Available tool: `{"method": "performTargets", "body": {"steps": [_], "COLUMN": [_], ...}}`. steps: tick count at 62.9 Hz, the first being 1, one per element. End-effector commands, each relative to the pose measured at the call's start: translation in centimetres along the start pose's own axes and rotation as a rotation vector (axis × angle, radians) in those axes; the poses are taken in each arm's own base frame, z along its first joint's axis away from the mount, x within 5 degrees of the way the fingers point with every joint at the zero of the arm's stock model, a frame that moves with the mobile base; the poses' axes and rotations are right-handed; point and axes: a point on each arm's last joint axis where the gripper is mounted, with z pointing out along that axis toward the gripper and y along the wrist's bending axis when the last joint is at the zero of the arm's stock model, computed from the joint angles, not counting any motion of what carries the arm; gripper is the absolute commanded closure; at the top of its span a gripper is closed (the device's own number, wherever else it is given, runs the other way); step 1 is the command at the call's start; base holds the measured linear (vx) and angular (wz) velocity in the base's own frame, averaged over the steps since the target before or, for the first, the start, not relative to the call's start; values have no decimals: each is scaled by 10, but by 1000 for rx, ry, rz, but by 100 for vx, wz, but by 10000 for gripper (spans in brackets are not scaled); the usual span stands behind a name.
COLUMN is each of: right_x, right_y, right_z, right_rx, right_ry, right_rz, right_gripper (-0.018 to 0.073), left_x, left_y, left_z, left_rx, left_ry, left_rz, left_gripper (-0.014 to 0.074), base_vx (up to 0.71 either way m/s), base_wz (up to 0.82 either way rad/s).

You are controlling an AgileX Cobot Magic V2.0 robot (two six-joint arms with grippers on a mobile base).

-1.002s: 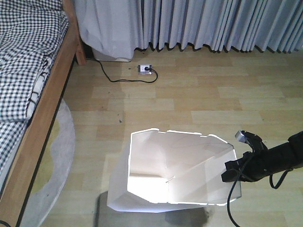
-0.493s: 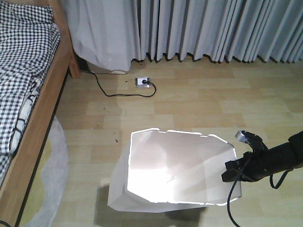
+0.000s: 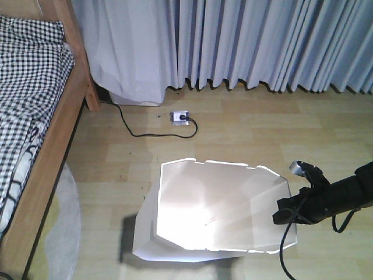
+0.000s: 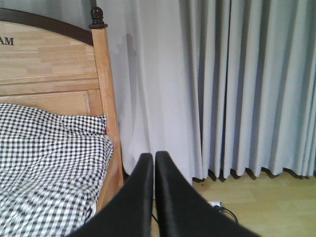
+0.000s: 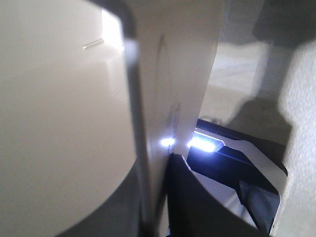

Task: Move trash bin to bedside with robot
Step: 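Carry the bin toward the curtains beside the bed head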

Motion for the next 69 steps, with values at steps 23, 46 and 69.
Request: {"method": "performTargets", "body": {"steps": [23, 46, 69], "right_x": [-13, -13, -13], "right_y": [30, 30, 30], "right_z": [-19, -19, -19], "right_rx": [-239, -239, -239], "right_ry": [-79, -79, -79], "right_rz": [-36, -36, -36], "right_gripper": [564, 564, 564], "left_x": [-3, -3, -3], "left_y": [0, 0, 0], "left_z": [0, 0, 0], "left_rx": [7, 7, 7], "left_ry": [-70, -70, -70], "left_rz": [-23, -23, -23], "left_gripper": [603, 603, 603], "base_vx": [28, 29, 29], "base_wz": [2, -5, 3]}}
